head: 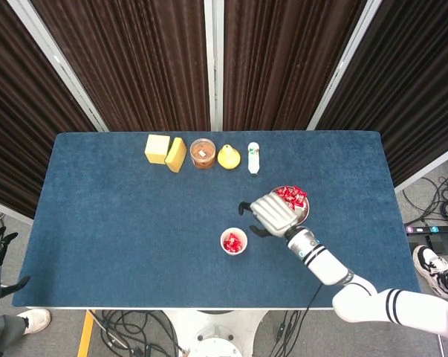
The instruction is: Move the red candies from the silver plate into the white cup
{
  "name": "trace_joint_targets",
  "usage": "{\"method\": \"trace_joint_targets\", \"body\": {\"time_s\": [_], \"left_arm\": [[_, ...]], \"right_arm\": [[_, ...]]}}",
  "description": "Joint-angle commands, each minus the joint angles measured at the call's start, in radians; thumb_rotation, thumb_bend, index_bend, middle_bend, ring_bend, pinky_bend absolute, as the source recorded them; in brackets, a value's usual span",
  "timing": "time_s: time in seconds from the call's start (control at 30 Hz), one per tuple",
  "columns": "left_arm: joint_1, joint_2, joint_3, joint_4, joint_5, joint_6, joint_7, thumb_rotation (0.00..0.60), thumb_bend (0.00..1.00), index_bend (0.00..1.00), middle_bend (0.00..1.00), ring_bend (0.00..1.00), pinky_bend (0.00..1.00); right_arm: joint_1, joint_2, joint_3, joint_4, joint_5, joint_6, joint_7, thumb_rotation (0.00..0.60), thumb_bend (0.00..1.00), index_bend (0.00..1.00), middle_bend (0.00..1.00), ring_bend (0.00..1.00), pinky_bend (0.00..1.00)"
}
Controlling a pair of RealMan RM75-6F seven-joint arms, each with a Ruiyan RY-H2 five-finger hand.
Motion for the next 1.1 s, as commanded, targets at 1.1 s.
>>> {"method": "trace_joint_targets", "body": {"time_s": [1.1], "left_arm": [[-0.003, 0.008, 0.001, -0.019, -0.003, -0.004, 0.02, 0.6, 0.0, 0.22, 0.17, 0.14, 0.16]], "right_arm": [[0.026, -0.273, -0.04, 0.582, 0.303, -0.187, -0.165, 0.6, 0.19, 0.42, 0.98, 1.0, 1.0]]}}
